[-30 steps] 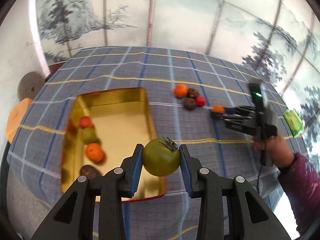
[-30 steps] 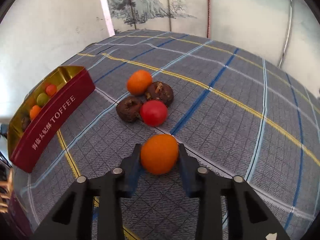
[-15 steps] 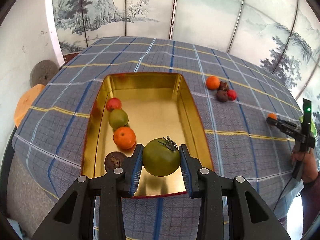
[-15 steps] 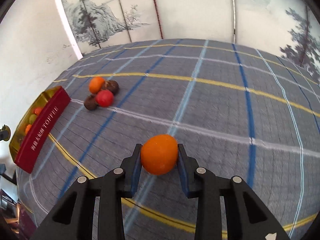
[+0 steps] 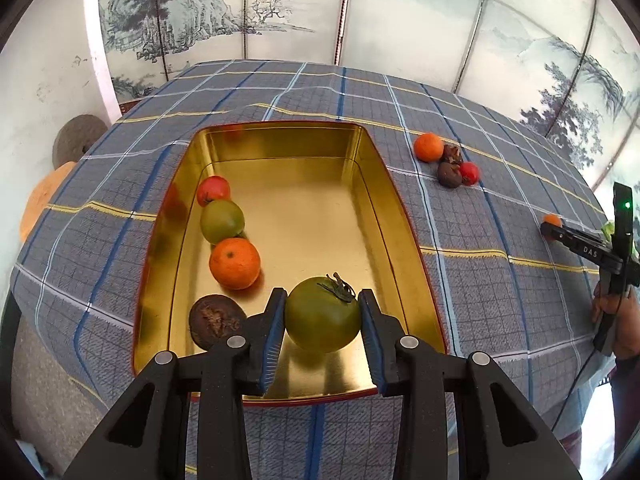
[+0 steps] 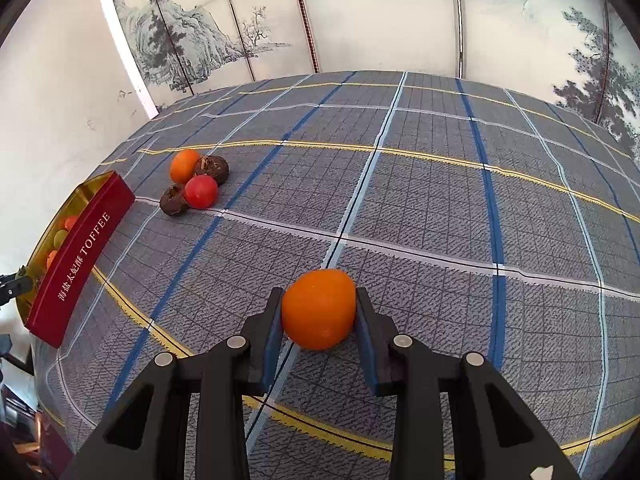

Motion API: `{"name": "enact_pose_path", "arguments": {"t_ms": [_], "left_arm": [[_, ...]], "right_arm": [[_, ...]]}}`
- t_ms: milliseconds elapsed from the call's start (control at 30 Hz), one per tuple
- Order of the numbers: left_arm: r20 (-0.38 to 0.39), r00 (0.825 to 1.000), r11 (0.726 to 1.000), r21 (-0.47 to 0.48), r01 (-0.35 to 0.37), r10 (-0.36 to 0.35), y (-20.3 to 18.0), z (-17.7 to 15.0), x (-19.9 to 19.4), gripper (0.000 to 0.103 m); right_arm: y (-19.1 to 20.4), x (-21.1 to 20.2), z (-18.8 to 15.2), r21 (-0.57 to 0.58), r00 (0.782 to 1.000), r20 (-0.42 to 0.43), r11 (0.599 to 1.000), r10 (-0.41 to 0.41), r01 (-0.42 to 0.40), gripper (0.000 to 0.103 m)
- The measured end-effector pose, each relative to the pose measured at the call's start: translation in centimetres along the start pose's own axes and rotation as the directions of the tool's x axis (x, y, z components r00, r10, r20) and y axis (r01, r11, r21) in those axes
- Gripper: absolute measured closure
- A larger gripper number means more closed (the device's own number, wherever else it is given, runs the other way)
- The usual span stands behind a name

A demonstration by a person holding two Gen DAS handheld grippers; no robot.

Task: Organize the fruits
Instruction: 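Lower the green tomato into the tin and open the left tool, then carry the held orange in the right tool over the tin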

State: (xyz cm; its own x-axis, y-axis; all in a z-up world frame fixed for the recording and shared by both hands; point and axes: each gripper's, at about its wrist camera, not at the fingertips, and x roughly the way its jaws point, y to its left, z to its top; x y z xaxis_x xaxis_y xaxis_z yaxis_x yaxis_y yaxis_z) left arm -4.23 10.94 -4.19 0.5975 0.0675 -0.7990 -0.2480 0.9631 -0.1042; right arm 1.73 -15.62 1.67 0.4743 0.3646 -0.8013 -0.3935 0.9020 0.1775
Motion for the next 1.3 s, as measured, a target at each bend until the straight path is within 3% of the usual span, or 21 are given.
{"name": "enact_pose_path", "arguments": {"t_ms": [733, 900, 1300], "left_arm": [[0.022, 0.997, 0.995, 0.076, -0.07, 0.068, -1.9, 0.0, 0.5, 0.063], [0.067, 0.994, 0.993, 0.073, -0.092, 0.087, -2.0, 0.1, -0.4, 0.036], [0.11, 0.984, 0.985, 0.078, -0.151, 0.143, -1.6, 0.0, -1.7, 0.035]], "right_arm": [[0.1, 0.0, -0.1, -0.003, 1.0, -0.001, 1.0, -0.004, 0.004, 0.071], [0.2, 0.0, -0.1, -0.005, 1.0, -0.001, 1.0, -0.006, 0.006, 0.071], [1.6, -0.3, -0.3, -0.028, 1.0, 0.002, 1.0, 0.001, -0.001, 0.071]]}}
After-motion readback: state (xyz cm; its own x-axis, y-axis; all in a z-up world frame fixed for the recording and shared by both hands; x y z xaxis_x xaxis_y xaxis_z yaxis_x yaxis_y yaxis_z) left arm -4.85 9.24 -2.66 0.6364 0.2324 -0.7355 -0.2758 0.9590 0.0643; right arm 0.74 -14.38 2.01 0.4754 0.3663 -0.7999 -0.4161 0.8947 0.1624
